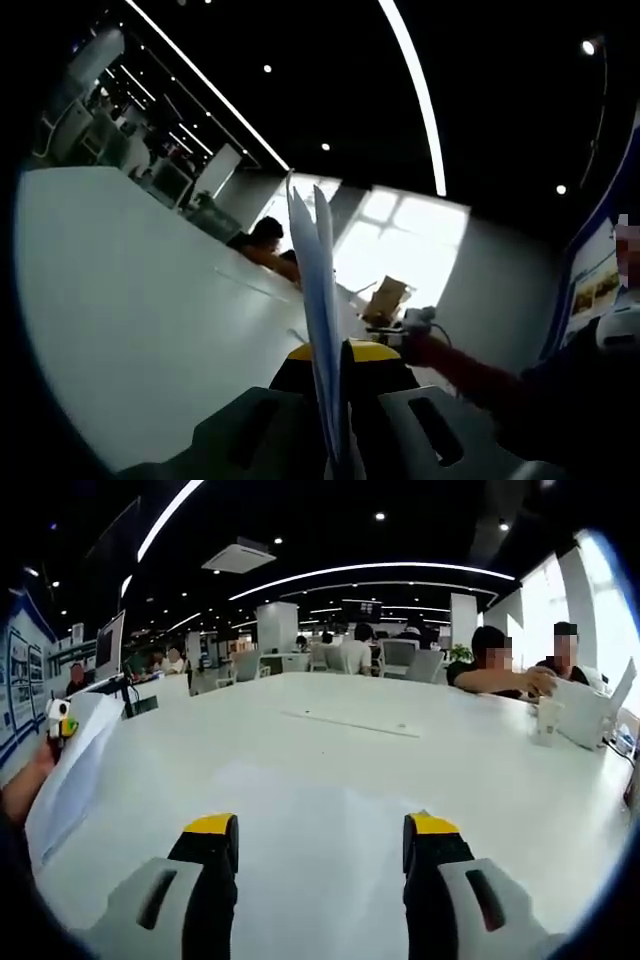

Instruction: Organize the stack of printing papers by aligning and flattening the scattered papers on the table

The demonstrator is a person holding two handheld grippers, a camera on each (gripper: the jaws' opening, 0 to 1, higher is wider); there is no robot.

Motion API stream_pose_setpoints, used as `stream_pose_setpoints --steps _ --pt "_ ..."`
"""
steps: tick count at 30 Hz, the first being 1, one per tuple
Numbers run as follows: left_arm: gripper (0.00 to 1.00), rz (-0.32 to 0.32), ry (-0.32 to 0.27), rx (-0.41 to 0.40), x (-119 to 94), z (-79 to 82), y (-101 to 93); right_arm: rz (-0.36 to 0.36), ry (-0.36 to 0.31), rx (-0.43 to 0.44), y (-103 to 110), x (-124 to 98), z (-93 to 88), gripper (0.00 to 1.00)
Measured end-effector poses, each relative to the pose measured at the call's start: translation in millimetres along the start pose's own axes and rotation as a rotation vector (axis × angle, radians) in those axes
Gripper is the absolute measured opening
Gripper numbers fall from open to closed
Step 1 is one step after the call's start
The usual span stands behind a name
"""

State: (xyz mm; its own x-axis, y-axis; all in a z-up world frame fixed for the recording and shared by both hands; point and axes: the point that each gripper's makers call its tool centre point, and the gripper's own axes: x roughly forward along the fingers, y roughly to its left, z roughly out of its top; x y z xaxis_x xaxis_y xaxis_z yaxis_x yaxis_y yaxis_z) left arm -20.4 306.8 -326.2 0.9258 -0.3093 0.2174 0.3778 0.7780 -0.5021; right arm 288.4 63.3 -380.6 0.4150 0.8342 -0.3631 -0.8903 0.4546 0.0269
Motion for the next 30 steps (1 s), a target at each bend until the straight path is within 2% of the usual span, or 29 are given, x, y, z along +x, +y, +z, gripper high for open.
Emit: stream_pose_setpoints --steps 16,28,30 --pt "0.06 0.01 0.003 0.01 0.0 -0.1 -1.2 0.013 -0.002 -0.01 2.1 6.7 2.3 0.62" --pt "0.06 0.007 0.003 0.009 0.3 -1.6 -5.6 0.018 0.021 -0.001 -2.9 20.9 -6.6 0.6" --pt "0.06 0.007 0.003 0.009 0.2 -1.7 -5.8 0.021 0.026 -0.003 -9.8 27.1 -5.3 0.6"
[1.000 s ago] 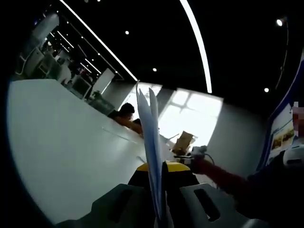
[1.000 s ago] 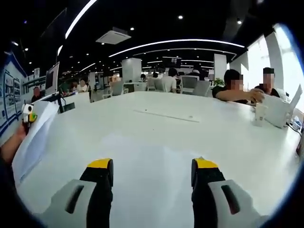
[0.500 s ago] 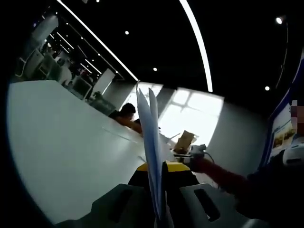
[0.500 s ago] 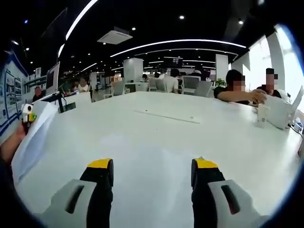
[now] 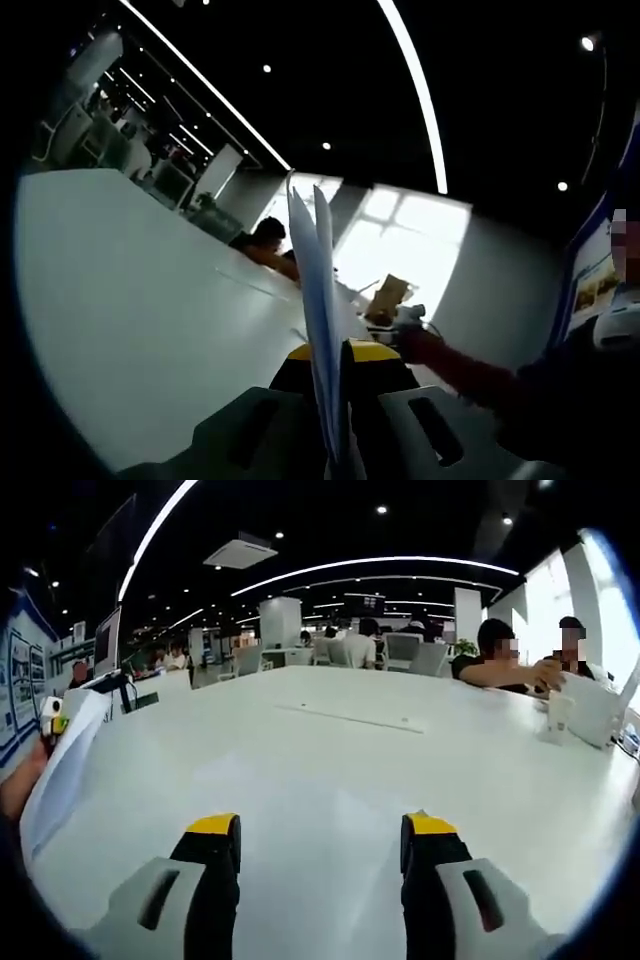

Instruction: Organize the stack of printing papers by aligning and flattening the scattered papers on the table

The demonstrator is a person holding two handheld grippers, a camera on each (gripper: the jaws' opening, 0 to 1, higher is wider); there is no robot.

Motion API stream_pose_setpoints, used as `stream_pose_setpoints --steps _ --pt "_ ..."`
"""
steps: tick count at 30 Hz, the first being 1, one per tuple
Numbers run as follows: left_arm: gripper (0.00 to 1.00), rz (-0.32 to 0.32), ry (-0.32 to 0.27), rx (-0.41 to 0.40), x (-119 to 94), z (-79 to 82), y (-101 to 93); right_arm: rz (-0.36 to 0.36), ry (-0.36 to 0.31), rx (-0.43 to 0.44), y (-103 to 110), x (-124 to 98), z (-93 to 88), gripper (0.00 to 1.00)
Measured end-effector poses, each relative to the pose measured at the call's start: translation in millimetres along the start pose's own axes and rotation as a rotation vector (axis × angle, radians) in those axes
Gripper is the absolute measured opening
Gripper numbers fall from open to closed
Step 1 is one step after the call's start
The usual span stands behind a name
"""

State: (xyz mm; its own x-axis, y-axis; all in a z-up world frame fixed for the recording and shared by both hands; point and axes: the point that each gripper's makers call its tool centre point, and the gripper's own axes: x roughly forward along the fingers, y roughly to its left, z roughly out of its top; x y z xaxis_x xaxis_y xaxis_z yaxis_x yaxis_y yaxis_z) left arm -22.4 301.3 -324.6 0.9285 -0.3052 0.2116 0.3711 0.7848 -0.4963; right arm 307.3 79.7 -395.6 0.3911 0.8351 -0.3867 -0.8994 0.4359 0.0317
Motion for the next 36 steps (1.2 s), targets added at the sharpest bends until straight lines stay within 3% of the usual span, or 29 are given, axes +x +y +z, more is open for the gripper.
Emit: stream_pose_setpoints --steps 8,18,22,36 --pt "0.06 0.0 0.0 0.001 0.7 -1.6 -2.1 0.022 -0.007 0.027 -4.3 10.0 -0.2 0.62" --pt "0.06 0.001 0.0 -0.001 0.3 -2.4 -3.9 0.011 -0.047 -0.013 2.2 11.1 5.6 0.64" --pt "0.06 0.001 0.001 0.001 0.0 -2.7 -4.7 0.003 -0.037 -0.026 4.0 12.1 0.2 0.64" --pt "0.06 0.004 0.006 0.008 0.0 -4.9 -5.6 -0.018 -0.004 -0.025 -20.7 26.0 -10.2 0.63"
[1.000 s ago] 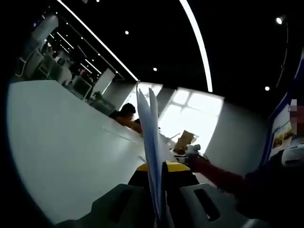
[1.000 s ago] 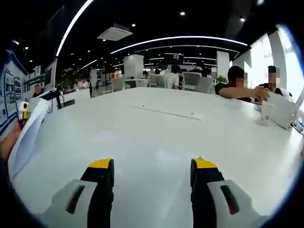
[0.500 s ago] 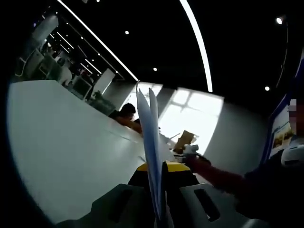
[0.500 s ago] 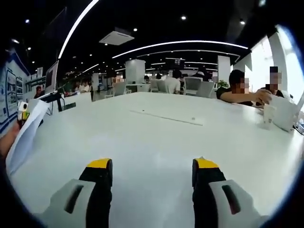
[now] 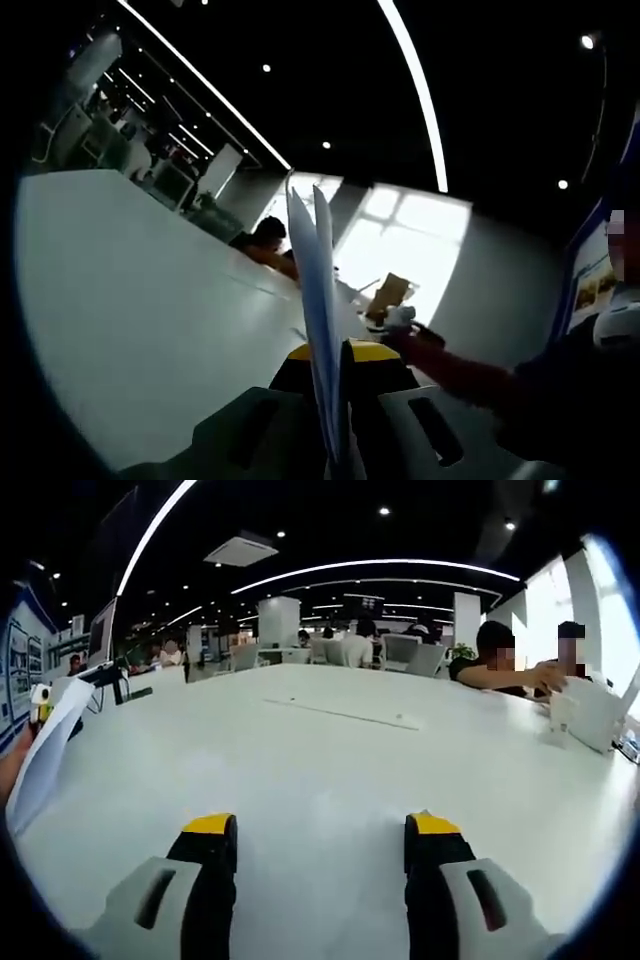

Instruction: Organize the stack of printing papers by aligning and flattening the scattered papers on the table

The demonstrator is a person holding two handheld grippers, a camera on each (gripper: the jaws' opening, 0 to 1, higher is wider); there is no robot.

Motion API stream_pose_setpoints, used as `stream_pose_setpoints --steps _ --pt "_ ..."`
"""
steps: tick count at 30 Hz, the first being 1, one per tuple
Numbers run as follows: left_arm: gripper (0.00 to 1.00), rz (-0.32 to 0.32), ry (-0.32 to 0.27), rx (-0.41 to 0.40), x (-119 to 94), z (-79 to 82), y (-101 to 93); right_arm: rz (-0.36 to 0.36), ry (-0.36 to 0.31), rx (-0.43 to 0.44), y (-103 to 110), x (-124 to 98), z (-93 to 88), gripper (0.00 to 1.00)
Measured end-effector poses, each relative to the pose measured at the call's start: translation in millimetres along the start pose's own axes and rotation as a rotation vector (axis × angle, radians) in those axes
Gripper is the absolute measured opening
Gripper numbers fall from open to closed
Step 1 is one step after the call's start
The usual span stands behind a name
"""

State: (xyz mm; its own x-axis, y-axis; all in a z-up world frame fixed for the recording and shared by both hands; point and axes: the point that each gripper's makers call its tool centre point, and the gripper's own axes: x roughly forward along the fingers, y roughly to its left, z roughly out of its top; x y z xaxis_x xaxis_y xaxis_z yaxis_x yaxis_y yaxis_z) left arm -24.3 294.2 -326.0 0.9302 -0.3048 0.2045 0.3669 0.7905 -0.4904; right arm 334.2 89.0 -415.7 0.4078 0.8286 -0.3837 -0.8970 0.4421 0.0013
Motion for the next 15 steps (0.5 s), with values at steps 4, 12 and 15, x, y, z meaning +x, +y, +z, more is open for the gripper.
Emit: stream_pose_setpoints --steps 4,12,15 --pt "0.06 0.002 0.0 0.0 0.2 1.4 3.8 0.0 0.013 -0.01 -1.3 1.8 -2.6 0.63" --pt "0.06 0.004 0.0 0.001 0.5 3.3 8.1 -0.008 0.003 0.012 -2.6 1.6 -3.3 0.58" --pt "0.06 0.004 0.0 0.002 0.5 4.0 9.6 -0.011 -0.001 0.014 -3.6 2.0 -2.9 0.57"
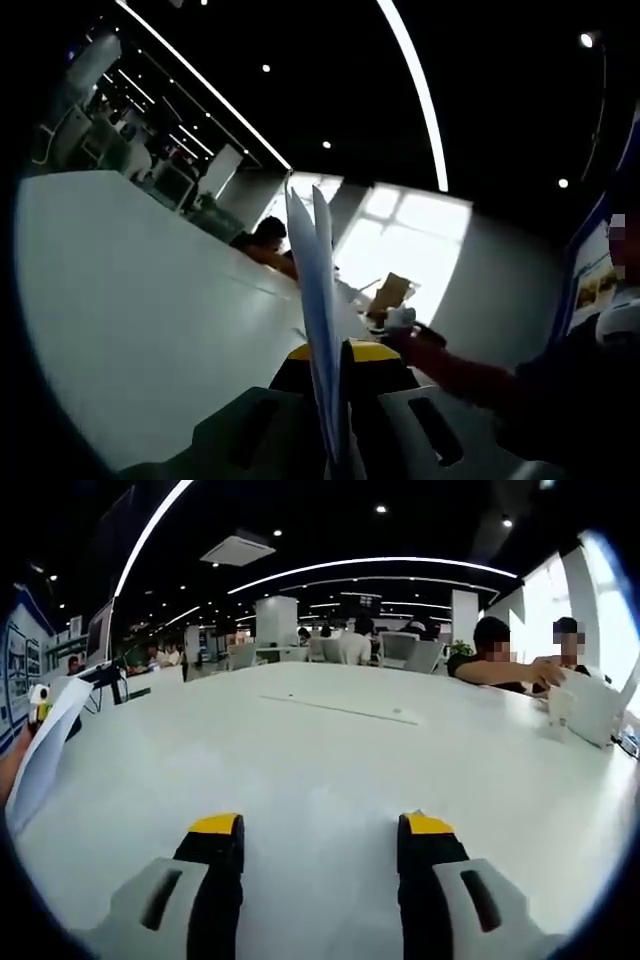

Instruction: Organize the stack of printing papers by aligning and flattening the scattered papers on the table

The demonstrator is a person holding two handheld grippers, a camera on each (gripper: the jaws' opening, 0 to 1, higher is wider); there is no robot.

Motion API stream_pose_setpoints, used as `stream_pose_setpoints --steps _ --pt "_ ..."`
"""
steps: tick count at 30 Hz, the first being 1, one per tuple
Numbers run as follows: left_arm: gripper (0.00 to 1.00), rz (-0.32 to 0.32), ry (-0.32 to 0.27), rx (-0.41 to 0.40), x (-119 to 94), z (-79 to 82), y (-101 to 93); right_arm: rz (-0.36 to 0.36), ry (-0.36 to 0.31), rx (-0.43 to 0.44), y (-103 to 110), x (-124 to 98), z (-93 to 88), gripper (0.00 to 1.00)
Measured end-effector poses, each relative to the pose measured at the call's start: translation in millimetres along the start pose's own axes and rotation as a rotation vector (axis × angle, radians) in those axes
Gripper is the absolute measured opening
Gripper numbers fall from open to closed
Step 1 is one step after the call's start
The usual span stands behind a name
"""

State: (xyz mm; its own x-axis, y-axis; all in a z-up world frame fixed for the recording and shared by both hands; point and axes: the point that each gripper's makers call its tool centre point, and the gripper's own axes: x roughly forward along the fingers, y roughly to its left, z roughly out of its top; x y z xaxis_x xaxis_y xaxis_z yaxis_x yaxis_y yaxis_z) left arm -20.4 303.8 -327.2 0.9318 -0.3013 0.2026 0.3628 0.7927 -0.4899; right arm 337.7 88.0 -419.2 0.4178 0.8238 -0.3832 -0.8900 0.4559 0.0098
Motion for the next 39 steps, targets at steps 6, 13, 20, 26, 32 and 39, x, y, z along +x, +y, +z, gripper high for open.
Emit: stream_pose_setpoints --steps 6,13,20,26,32,39 --pt "0.06 0.002 0.0 0.003 -0.2 1.6 3.3 -0.001 -0.004 -0.006 6.0 -3.2 -0.4 0.55" --pt "0.06 0.003 0.0 0.004 -0.5 3.6 7.8 -0.002 -0.007 0.0 5.3 -6.2 -0.6 0.42" --pt "0.06 0.004 0.0 0.006 0.3 3.0 7.2 0.012 -0.011 0.001 9.0 -7.5 -0.1 0.39" --pt "0.06 0.005 0.0 0.007 0.6 2.3 6.0 0.022 -0.013 -0.002 12.4 -8.5 -0.4 0.38" --pt "0.06 0.006 0.0 0.006 0.0 3.1 8.2 0.063 -0.012 -0.015 22.6 -10.4 -1.1 0.3" --pt "0.06 0.007 0.0 0.008 -1.3 4.8 11.3 0.078 -0.011 -0.017 25.9 -11.2 -1.5 0.25"
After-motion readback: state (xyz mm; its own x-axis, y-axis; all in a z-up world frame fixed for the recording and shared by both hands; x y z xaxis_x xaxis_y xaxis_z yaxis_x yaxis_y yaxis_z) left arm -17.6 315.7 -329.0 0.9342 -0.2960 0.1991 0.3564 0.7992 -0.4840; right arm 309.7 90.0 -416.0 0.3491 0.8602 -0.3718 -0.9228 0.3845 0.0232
